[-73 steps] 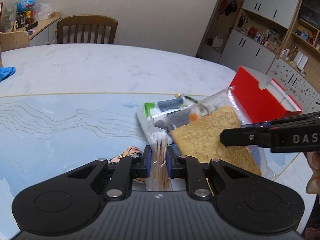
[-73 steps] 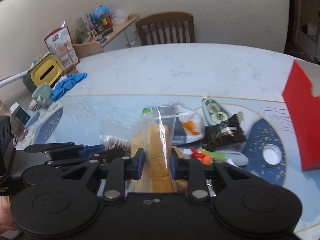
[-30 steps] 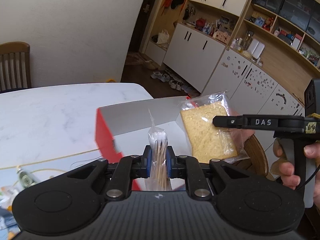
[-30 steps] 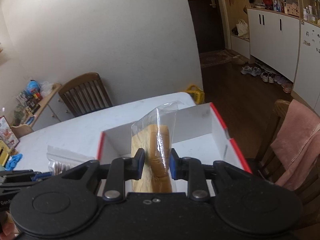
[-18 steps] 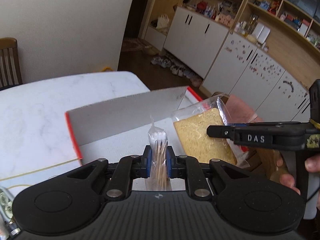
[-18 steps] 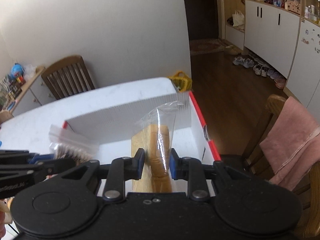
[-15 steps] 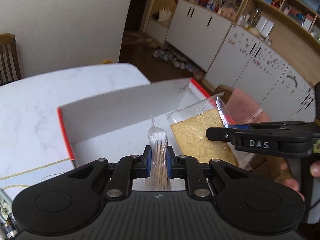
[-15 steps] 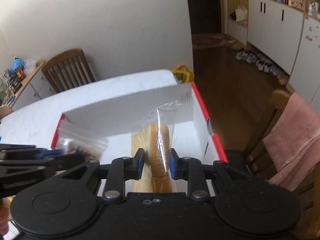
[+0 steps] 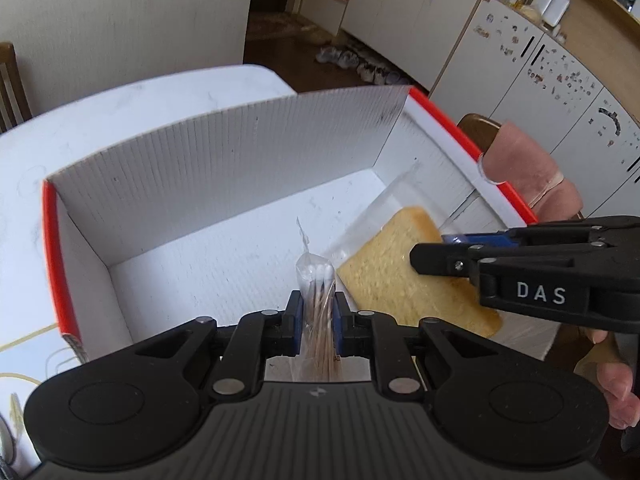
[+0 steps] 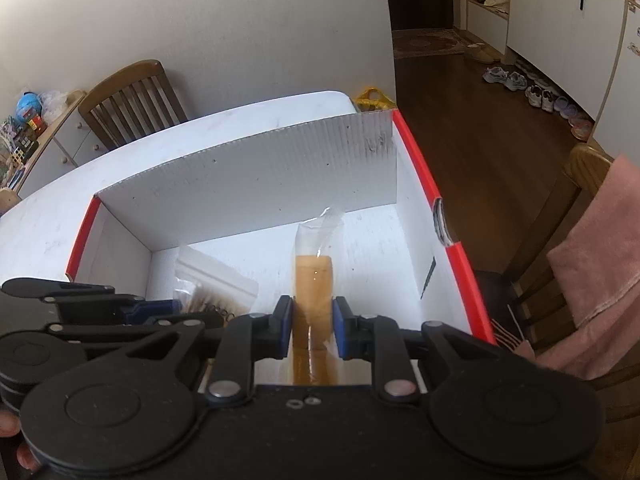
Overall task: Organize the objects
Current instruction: 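Carry both bags over the red shoebox with both tools, then open both tools to drop the swab bag and bread bag into the box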
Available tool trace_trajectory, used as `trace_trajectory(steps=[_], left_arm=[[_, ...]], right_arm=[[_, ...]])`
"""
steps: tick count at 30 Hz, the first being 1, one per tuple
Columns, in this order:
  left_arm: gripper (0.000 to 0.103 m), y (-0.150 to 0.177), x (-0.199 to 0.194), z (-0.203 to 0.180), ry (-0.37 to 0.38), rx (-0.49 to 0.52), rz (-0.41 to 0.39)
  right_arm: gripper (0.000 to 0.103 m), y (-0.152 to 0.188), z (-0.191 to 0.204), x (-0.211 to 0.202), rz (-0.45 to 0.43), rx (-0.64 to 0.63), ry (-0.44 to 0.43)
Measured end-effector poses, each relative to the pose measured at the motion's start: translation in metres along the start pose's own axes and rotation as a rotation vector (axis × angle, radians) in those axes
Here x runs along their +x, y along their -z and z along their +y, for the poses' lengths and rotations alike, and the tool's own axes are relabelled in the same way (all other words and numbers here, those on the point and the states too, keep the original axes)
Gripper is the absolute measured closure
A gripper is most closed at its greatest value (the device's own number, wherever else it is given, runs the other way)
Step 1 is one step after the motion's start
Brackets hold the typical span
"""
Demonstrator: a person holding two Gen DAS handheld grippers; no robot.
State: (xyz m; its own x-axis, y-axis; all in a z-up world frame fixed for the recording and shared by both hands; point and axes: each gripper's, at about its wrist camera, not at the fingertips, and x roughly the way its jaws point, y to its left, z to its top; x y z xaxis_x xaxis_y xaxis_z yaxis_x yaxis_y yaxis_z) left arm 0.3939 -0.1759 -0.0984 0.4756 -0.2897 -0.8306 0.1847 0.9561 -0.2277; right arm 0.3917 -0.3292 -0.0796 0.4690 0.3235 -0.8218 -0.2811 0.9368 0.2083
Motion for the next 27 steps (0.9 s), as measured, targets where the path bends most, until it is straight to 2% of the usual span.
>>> trace_trajectory(steps=[7, 13, 19, 27], left_arm=[[0.089, -0.001, 0.012, 0.005, 0.009, -0.026, 0.08], [0.089, -0.002, 0.012, 0.003, -0.02, -0.031, 0.106], [0.086, -0.001, 0.007, 0.002, -0.051, -0.021, 0.103], [0.086, 0.003, -0.012, 0.002, -0.044, -0.019, 0.064]], right_arm=[[0.076, 0.0, 0.0, 0.005, 0.005, -0.065, 0.047], [0.069, 0.002, 0.003, 0.006, 0.017, -0.1, 0.066], [0.051, 0.007, 0.014, 0.0, -0.007, -0.165, 0.083], [0.05, 0.008, 0.02, -0.023, -0.056, -0.189, 0.083]])
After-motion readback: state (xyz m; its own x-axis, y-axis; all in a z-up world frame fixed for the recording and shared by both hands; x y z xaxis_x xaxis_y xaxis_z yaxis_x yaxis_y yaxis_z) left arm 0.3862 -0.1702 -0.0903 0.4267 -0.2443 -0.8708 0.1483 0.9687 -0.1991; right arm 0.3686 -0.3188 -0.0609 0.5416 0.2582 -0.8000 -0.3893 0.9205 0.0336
